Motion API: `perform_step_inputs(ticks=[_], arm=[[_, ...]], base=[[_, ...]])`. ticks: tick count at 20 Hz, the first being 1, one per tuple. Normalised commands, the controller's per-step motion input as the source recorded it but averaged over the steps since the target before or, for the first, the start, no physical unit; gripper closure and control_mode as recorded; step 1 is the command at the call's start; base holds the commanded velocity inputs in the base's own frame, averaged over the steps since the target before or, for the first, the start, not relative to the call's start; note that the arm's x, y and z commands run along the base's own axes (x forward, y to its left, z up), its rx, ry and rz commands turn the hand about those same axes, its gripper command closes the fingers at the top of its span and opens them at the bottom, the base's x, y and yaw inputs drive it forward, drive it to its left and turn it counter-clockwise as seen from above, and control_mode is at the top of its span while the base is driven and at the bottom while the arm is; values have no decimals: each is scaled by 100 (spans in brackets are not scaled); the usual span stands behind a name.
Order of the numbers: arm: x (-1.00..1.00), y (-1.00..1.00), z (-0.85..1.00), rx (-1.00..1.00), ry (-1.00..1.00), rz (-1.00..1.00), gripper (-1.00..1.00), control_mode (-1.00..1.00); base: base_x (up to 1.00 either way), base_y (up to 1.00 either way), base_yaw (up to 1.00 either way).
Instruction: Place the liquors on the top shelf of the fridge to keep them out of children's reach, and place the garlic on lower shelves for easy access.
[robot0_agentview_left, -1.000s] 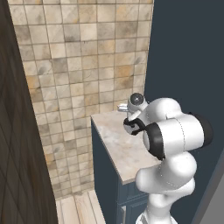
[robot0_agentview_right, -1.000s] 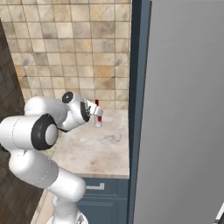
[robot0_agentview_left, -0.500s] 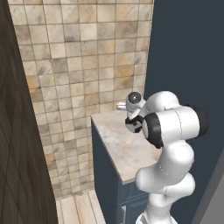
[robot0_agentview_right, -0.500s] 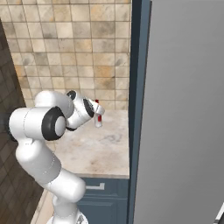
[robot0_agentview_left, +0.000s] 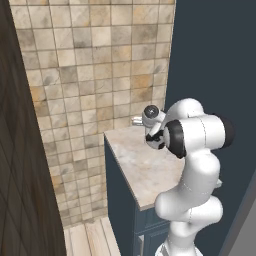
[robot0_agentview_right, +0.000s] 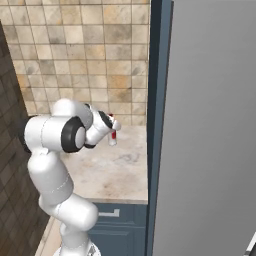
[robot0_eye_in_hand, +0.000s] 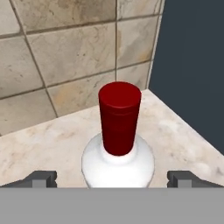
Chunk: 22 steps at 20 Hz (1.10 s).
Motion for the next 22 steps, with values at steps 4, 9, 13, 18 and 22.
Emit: perform_step_inputs(ticks=[4,9,13,18,22], arm=[[21,0,-16,0,0,0,-100,-100],[22,0,-15,0,0,0,-100,-100],[25,0,-13,0,0,0,-100,-100],[23,0,-15,0,0,0,100,-100],[13,-3,-19,0,0,0,100,-100]], base=[[0,0,0],[0,0,0],[0,0,0],[0,0,0],[0,0,0]])
